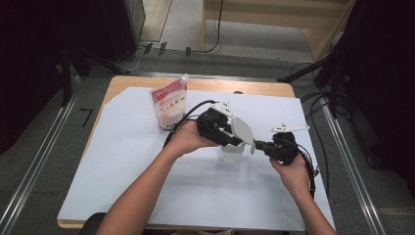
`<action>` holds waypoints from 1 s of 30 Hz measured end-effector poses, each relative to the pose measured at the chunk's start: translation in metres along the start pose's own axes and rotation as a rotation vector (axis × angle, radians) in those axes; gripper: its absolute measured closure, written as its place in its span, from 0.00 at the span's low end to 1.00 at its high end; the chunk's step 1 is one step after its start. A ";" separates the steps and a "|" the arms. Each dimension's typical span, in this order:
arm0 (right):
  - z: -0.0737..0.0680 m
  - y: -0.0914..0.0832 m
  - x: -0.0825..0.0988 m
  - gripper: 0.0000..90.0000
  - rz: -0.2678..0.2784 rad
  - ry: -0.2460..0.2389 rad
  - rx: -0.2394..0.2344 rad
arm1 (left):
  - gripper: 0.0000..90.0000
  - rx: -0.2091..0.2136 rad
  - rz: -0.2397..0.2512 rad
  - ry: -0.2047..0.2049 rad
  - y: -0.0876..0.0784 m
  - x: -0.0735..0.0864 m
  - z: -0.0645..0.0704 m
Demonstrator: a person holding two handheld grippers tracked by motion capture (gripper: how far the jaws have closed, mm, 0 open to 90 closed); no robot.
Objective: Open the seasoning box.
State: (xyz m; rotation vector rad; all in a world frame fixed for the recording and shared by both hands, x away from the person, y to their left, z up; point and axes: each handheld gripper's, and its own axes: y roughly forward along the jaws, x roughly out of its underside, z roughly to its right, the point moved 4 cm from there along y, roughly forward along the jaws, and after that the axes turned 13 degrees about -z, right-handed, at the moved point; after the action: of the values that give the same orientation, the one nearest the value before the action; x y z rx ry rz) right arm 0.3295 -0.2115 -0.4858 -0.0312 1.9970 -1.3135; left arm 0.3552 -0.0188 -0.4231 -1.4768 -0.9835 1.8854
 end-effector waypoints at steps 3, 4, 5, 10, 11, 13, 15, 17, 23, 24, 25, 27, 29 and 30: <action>0.001 0.000 0.001 1.00 0.000 0.008 -0.001 | 0.68 -0.004 -0.019 0.019 0.001 -0.002 0.005; 0.002 -0.001 0.001 1.00 0.004 0.010 -0.004 | 0.70 -0.004 -0.019 0.019 0.001 -0.002 0.005; 0.003 -0.001 0.001 1.00 0.005 0.009 -0.010 | 0.73 -0.002 -0.023 0.027 0.001 -0.003 0.008; 0.003 -0.002 0.001 1.00 0.006 0.010 -0.013 | 0.84 0.020 -0.039 0.038 0.001 -0.007 0.012; 0.003 -0.003 0.001 1.00 0.005 0.012 -0.016 | 0.86 0.027 -0.043 0.039 0.001 -0.008 0.013; 0.002 -0.003 0.001 1.00 0.007 0.012 -0.016 | 0.90 0.035 -0.051 0.039 0.001 -0.010 0.014; 0.002 -0.003 0.001 1.00 0.006 0.013 -0.016 | 0.94 0.042 -0.052 0.045 0.001 -0.011 0.014; 0.002 -0.004 0.001 1.00 0.010 0.012 -0.018 | 0.97 0.044 -0.057 0.049 0.002 -0.016 0.016; 0.002 -0.004 0.001 1.00 0.012 0.008 -0.019 | 0.98 0.050 -0.089 0.071 0.005 -0.026 0.019; 0.001 -0.004 0.001 1.00 0.011 0.009 -0.020 | 0.98 0.052 -0.086 0.073 0.005 -0.028 0.019; 0.001 -0.004 0.001 1.00 0.011 0.008 -0.020 | 0.98 0.053 -0.089 0.075 0.006 -0.029 0.019; 0.001 -0.004 0.002 1.00 0.011 0.009 -0.022 | 0.98 0.060 -0.091 0.076 0.008 -0.032 0.020; 0.001 -0.004 0.002 1.00 0.010 0.009 -0.023 | 0.98 0.065 -0.095 0.075 0.011 -0.035 0.021; 0.001 -0.004 0.002 1.00 0.012 0.012 -0.024 | 0.98 0.068 -0.094 0.076 0.012 -0.036 0.021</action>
State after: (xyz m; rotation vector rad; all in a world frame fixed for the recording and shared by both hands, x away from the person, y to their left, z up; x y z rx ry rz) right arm 0.3269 -0.2153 -0.4840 -0.0228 2.0197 -1.2854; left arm 0.3440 -0.0591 -0.4098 -1.4267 -0.9288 1.7662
